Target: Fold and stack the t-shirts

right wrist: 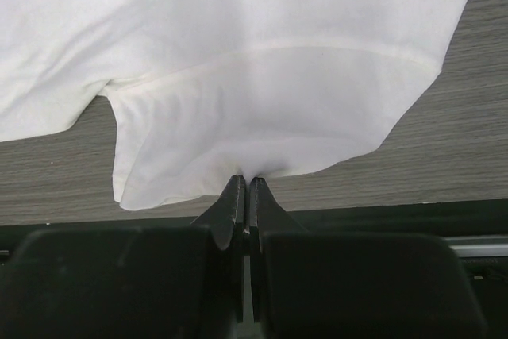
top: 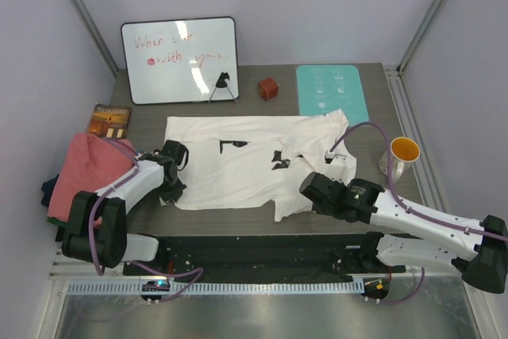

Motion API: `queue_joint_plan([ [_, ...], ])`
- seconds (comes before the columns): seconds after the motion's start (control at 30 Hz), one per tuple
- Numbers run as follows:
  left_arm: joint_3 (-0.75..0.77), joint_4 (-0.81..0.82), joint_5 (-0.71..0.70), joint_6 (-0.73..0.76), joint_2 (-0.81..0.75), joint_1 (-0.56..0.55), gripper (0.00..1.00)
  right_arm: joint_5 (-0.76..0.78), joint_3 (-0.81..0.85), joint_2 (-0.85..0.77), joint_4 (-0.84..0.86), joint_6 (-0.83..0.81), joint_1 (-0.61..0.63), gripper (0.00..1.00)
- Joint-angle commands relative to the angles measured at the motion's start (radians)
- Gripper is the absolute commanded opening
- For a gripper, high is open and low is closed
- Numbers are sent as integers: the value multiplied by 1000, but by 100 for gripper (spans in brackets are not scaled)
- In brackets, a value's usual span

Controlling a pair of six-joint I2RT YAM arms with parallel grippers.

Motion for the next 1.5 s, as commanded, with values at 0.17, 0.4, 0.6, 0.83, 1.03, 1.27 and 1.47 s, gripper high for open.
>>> queue_joint_plan([
  [0.17,29,-29,-95,2,1,7,0,94,90,-17,-17,-65,-60,1],
  [0.4,147,-78,-108,68,20,7,0,121,172,40,-2,-188,-154,1],
  [0.6,196,-52,-69,113,67,7,0,118,241,119,61,-309,-212,1],
  [0.83,268,-61,-83,153,122,7,0,74,319,219,138,-427,-316,1],
  [1.03,377,-90,-121,182,178,7,0,26,397,308,193,-533,-416,1],
  [1.27,514,-118,-143,232,288,6,0,-14,452,388,247,-594,-502,1],
  [1.47,638,-129,-157,286,385,6,0,-44,489,448,299,-631,-550,1],
])
